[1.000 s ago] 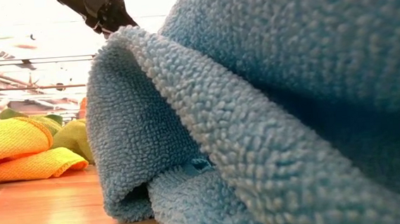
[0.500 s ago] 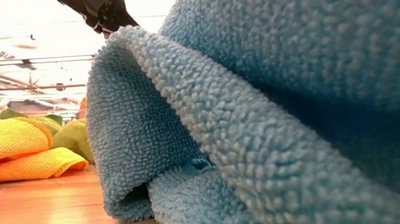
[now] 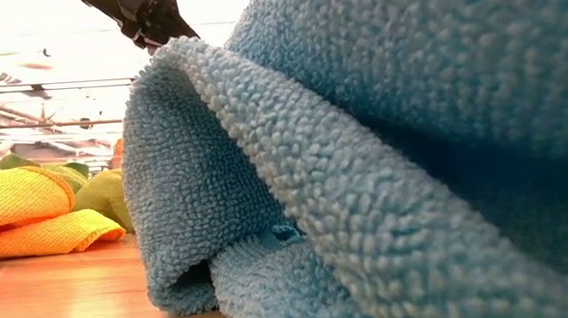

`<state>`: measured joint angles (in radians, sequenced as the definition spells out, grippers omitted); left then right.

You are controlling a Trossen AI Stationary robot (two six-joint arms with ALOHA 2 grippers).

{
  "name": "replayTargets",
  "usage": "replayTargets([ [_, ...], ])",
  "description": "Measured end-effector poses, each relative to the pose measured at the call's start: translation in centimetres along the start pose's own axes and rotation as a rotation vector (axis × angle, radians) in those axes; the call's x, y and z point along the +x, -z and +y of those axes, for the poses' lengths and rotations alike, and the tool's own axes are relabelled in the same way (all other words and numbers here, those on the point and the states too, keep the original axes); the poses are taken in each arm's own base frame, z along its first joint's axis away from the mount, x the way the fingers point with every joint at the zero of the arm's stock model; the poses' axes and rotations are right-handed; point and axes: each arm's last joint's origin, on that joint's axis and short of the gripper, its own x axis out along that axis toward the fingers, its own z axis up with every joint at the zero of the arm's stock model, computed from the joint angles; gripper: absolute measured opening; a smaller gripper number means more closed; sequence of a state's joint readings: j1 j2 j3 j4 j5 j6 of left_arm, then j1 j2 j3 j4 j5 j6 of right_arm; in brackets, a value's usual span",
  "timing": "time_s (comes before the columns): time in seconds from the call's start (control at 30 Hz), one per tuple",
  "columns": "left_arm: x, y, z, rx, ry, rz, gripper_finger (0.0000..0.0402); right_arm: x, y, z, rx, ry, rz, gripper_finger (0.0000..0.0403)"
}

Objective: Sort microfiber towel by color & place in baskets
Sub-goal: Put the top blue microfiber towel into the wire basket

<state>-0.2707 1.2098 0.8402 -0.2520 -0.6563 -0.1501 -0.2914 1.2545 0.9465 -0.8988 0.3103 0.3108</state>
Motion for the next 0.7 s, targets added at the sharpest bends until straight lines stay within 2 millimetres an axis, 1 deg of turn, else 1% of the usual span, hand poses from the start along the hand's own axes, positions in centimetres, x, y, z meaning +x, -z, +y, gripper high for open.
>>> replayTargets([
  [0.13, 0.0, 0.0, 0.0, -0.002, 0.000, -0.002, 0.0013, 2.6, 0.5, -0.6, 0.049, -0.040, -0.008, 0.0289],
  [0.23, 0.0, -0.1, 0.0, -0.005, 0.002, -0.005, 0.0013, 3.9, 0.5, -0.8, 0.062, -0.090, -0.005, 0.0306],
  [0.3, 0.0, -0.1, 0.0, -0.005, 0.005, -0.006, 0.0013, 4.7, 0.2, -0.8, 0.057, -0.092, 0.001, 0.0314],
  [0.43, 0.0, -0.1, 0.0, -0.006, 0.007, -0.007, 0.0013, 6.4, 0.0, -0.4, 0.038, -0.079, 0.057, 0.0318],
  [0.7, 0.0, -0.1, -0.1, -0.004, 0.024, -0.002, 0.0013, 10.5, 0.5, 0.8, 0.019, -0.048, 0.208, 0.0318],
])
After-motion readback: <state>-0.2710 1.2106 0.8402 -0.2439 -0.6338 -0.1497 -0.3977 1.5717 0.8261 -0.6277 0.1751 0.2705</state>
